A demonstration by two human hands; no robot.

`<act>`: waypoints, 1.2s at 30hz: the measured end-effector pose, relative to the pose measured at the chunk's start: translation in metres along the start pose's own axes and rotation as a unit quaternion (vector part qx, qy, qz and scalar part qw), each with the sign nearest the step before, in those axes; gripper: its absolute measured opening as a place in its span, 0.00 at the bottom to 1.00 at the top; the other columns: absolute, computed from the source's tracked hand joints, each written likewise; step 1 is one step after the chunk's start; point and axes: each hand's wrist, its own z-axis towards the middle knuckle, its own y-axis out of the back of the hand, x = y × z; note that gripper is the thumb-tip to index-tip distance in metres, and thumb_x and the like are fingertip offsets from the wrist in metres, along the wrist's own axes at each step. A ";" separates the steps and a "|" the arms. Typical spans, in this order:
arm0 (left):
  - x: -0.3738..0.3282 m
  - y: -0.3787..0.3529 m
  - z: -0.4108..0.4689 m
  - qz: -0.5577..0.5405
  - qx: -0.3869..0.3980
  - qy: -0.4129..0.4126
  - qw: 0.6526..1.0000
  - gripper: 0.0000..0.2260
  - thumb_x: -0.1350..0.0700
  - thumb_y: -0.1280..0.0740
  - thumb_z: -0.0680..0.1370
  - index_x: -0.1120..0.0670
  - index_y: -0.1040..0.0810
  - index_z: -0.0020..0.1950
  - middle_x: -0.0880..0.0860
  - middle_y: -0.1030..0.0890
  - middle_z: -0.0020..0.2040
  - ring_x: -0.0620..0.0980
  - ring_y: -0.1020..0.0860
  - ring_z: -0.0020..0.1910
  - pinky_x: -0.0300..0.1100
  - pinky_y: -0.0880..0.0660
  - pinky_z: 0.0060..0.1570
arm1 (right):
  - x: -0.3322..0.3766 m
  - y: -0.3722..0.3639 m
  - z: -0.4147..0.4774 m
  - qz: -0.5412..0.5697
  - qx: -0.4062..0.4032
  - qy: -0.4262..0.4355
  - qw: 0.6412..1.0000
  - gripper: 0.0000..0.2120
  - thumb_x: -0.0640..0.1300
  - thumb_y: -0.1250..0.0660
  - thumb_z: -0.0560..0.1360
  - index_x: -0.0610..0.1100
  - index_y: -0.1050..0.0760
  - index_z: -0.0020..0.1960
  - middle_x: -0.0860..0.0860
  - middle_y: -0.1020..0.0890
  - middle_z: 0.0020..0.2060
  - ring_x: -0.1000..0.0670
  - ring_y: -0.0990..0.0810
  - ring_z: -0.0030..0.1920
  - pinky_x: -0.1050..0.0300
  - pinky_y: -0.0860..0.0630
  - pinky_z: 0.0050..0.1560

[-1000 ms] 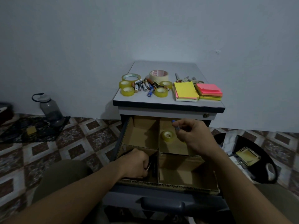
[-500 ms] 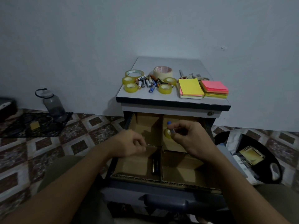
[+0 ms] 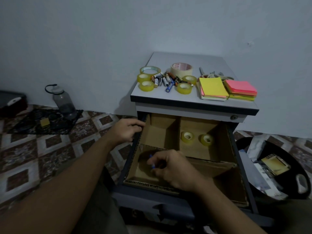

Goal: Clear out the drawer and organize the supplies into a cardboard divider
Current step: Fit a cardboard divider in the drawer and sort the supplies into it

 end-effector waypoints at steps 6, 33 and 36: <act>0.004 0.003 0.008 -0.028 0.036 0.026 0.999 0.10 0.57 0.37 0.82 0.47 0.17 0.56 0.62 0.21 0.48 0.54 0.26 0.45 0.47 0.28 0.42 | -0.001 -0.016 0.040 -0.094 0.065 -0.009 0.993 0.20 0.37 0.33 0.75 0.48 0.23 0.66 0.49 0.18 0.56 0.52 0.22 0.55 0.66 0.29 0.51; -0.044 0.047 -0.005 0.128 0.110 -0.010 0.986 0.04 0.54 0.32 0.79 0.51 0.17 0.50 0.47 0.17 0.41 0.43 0.18 0.40 0.37 0.25 0.41 | 0.021 0.036 0.032 0.020 0.097 -0.027 0.995 0.14 0.40 0.34 0.77 0.51 0.24 0.62 0.54 0.20 0.53 0.55 0.19 0.49 0.56 0.19 0.49; -0.069 0.063 0.003 0.159 0.032 -0.086 0.983 0.03 0.52 0.30 0.77 0.49 0.16 0.47 0.45 0.16 0.41 0.41 0.19 0.41 0.38 0.24 0.43 | 0.023 0.077 0.036 -0.018 0.011 -0.002 1.000 0.12 0.41 0.34 0.78 0.55 0.25 0.58 0.59 0.21 0.51 0.60 0.22 0.50 0.64 0.23 0.47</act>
